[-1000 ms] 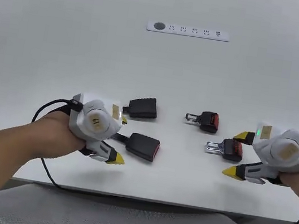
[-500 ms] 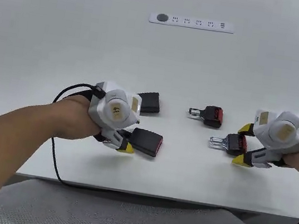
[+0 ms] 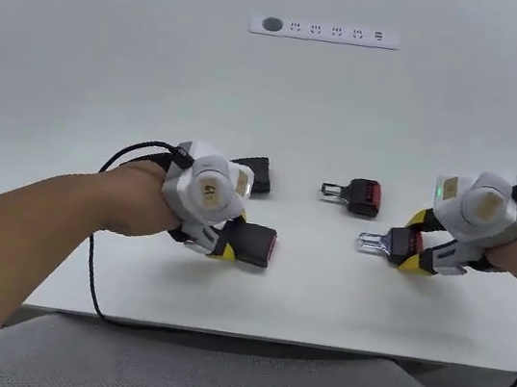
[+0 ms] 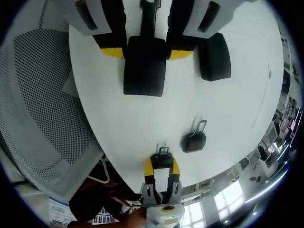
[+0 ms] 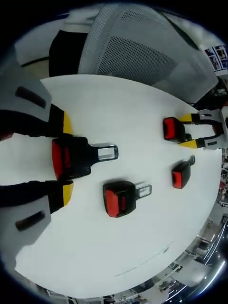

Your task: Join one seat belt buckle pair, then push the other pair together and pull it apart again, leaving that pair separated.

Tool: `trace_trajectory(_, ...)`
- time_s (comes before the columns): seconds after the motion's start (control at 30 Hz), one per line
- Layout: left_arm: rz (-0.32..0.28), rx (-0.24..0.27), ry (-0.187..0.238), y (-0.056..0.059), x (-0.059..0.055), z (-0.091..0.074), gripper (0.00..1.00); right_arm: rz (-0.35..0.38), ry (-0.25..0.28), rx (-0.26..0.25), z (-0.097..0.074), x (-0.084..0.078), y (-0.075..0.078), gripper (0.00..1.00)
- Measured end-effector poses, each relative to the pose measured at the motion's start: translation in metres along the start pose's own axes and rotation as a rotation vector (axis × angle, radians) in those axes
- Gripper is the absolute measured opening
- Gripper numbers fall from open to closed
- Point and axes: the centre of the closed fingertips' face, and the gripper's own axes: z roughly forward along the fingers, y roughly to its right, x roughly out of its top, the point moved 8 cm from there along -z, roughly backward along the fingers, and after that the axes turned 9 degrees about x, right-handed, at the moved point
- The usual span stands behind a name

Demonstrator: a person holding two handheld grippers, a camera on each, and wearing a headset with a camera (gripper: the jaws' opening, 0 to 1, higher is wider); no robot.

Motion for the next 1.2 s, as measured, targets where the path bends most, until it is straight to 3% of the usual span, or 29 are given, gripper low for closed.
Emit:
trace_trajectory(0.13,0.003,0.005,-0.012,0.001,-0.002,0.002,0.33,0.004,0.0,0.02,0.001,-0.002,0.004,0.34)
trace_trajectory(0.37,-0.043,0.011,0.008,0.0,-0.003,0.002,0.33,-0.011,0.009,0.036,0.002,-0.003,0.005,0.34)
trace_trajectory(0.67,-0.077,0.025,0.001,0.003,0.0,-0.001,0.33,-0.002,0.01,0.031,0.0,-0.002,0.003,0.34)
trace_trajectory(0.9,-0.11,0.011,0.009,-0.002,-0.005,0.002,0.33,0.004,0.008,0.018,0.001,0.001,0.001,0.34)
trace_trajectory(1.07,-0.098,0.002,0.014,-0.003,-0.004,0.003,0.33,0.045,0.034,0.001,0.002,0.002,0.001,0.34)
trace_trajectory(1.2,-0.095,0.003,0.015,-0.002,-0.004,0.003,0.33,0.046,0.069,0.002,0.008,0.013,-0.007,0.34)
